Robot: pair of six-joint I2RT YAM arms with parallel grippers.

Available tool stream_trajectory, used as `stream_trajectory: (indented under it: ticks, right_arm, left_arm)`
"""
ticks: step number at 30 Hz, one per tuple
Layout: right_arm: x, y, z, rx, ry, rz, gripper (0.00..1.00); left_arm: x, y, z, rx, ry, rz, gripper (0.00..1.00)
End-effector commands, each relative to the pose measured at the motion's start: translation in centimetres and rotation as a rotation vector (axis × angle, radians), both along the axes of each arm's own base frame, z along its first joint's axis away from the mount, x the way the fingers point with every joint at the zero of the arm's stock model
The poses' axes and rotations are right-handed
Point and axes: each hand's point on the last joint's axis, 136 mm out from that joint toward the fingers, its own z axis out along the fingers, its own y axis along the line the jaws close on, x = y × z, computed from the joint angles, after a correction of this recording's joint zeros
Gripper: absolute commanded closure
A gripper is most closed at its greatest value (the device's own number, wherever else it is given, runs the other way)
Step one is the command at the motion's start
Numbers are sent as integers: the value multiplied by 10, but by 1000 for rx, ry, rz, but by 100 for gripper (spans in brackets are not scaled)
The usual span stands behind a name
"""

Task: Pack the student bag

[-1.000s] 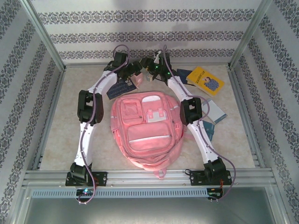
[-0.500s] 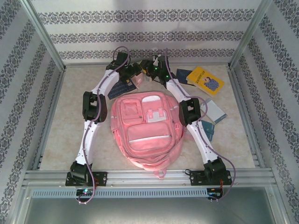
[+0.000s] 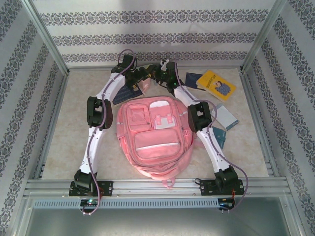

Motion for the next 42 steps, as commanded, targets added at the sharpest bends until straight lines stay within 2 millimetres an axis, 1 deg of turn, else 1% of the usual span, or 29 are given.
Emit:
stream_trajectory:
  ticks: [1, 4, 7, 8, 10, 11, 12, 13, 14, 18, 20, 22, 24, 28, 34, 36, 39, 42]
  right_arm:
    - [-46, 45, -1, 3, 29, 163, 87]
    - [-46, 34, 2, -1, 23, 131, 87]
    - [-44, 22, 11, -6, -3, 108, 85]
    - [-42, 17, 17, -6, -21, 99, 85]
    - [-39, 7, 27, -8, -41, 78, 81]
    - [-36, 0, 33, -10, -51, 67, 77]
    - [-34, -5, 38, -12, -59, 60, 74]
    - [-33, -10, 44, -17, -68, 54, 72]
    - [-31, -15, 48, -25, -74, 48, 69]
    - [-32, -29, 63, -74, -102, 36, 47]
    - [-34, -34, 68, -91, -112, 35, 42]
    - [-36, -38, 69, -125, -110, 36, 39]
    - [-39, -40, 70, -150, -119, 41, 38]
    - [-42, -43, 67, -157, -114, 53, 37]
    - [-46, -48, 67, -170, -115, 57, 37]
    - [-47, -51, 68, -171, -115, 56, 37]
    - [-47, -55, 70, -172, -117, 52, 37]
    - [-49, -57, 74, -175, -121, 59, 37]
  left_arm:
    - [-8, 5, -8, 13, 46, 4, 5]
    - [-10, 6, 1, 17, 35, -7, 6]
    - [-14, 8, 12, 23, 20, -15, 7]
    - [-15, 9, 15, 25, 16, -18, 7]
    - [-17, 10, 19, 35, 12, -31, 8]
    - [-18, 10, 21, 45, 8, -41, 8]
    - [-19, 12, 22, 56, 9, -43, 8]
    - [-20, 12, 21, 67, 12, -52, 8]
    - [-21, 13, 18, 76, 19, -58, 8]
    - [-26, 15, 4, 94, 66, -79, 7]
    - [-29, 15, -5, 99, 94, -91, 7]
    - [-33, 17, -10, 118, 115, -93, 5]
    - [-36, 23, -10, 141, 130, -85, 5]
    - [-38, 23, -5, 148, 127, -98, 5]
    - [-49, 32, -6, 175, 173, -85, 7]
    - [-52, 34, -3, 180, 173, -89, 9]
    - [-57, 38, 6, 196, 161, -94, 12]
    - [-62, 46, 11, 216, 160, -94, 13]
